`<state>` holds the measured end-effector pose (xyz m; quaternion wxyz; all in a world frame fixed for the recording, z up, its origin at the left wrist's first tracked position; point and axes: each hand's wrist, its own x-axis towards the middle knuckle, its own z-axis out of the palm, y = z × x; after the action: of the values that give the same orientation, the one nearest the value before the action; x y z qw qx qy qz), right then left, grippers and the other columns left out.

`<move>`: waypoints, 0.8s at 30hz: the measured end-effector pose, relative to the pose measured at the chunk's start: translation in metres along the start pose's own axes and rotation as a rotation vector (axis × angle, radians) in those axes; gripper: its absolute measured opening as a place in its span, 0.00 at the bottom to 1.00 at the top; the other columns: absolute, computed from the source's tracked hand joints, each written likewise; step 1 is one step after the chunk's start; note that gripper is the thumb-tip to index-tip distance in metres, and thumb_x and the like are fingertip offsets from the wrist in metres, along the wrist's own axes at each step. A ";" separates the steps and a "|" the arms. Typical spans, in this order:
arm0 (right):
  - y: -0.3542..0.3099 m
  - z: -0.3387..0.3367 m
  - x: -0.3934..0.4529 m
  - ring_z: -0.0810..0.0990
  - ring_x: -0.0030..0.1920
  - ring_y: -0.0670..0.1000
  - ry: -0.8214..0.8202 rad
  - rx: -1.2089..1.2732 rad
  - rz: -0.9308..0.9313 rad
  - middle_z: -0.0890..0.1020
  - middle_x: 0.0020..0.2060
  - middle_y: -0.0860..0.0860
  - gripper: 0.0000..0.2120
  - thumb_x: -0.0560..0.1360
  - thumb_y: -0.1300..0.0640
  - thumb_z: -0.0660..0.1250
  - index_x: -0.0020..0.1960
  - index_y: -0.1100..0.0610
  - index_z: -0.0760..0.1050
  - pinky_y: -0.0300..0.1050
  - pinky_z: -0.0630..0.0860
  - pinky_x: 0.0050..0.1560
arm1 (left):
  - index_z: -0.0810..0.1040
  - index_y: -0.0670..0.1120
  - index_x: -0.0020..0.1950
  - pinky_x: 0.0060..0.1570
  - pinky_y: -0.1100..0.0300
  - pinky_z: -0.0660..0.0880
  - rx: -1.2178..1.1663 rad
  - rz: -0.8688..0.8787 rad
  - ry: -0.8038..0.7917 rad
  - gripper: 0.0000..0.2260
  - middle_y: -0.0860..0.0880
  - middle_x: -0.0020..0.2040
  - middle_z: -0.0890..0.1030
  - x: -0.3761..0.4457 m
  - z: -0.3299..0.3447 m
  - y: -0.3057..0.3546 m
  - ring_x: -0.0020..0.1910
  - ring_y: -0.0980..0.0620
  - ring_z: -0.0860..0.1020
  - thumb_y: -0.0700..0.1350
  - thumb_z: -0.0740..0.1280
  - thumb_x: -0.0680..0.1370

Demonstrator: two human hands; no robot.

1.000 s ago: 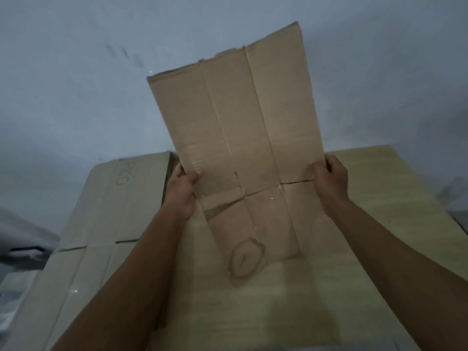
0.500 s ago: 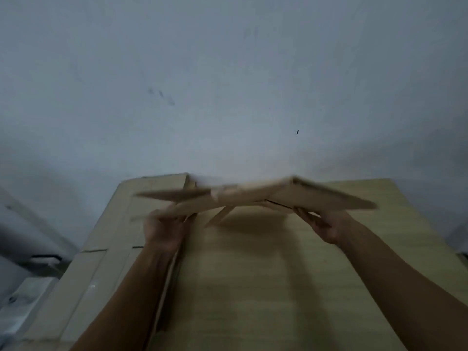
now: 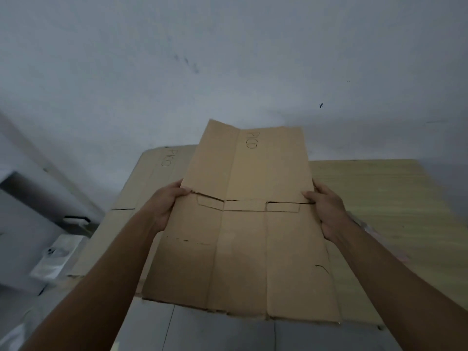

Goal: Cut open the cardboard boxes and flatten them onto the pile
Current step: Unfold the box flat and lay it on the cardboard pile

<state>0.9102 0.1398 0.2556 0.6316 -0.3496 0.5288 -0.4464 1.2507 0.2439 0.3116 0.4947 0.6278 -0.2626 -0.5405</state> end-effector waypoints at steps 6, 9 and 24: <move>0.018 0.094 -0.001 0.84 0.53 0.51 -0.017 -0.006 -0.048 0.86 0.52 0.48 0.22 0.76 0.67 0.68 0.67 0.52 0.79 0.50 0.80 0.57 | 0.80 0.45 0.66 0.43 0.47 0.83 0.053 0.055 0.162 0.13 0.40 0.55 0.85 0.017 -0.082 0.011 0.52 0.39 0.84 0.44 0.67 0.82; 0.040 0.157 0.001 0.83 0.50 0.46 -0.018 -0.033 -0.058 0.86 0.52 0.47 0.22 0.76 0.67 0.68 0.68 0.53 0.78 0.42 0.79 0.50 | 0.81 0.47 0.62 0.40 0.49 0.83 0.073 0.034 0.220 0.10 0.41 0.53 0.85 0.034 -0.139 0.011 0.48 0.41 0.85 0.43 0.67 0.82; 0.150 0.362 0.032 0.74 0.69 0.52 0.098 -0.501 -0.040 0.74 0.71 0.52 0.30 0.75 0.68 0.60 0.76 0.54 0.68 0.44 0.69 0.69 | 0.83 0.44 0.59 0.46 0.54 0.77 0.605 0.064 0.384 0.11 0.50 0.45 0.82 0.149 -0.328 -0.042 0.47 0.46 0.81 0.42 0.65 0.80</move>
<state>1.2956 0.1523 0.1786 0.4899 -0.4834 0.6460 -0.3302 1.5915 0.2412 0.1864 0.3433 0.8275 -0.3324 -0.2948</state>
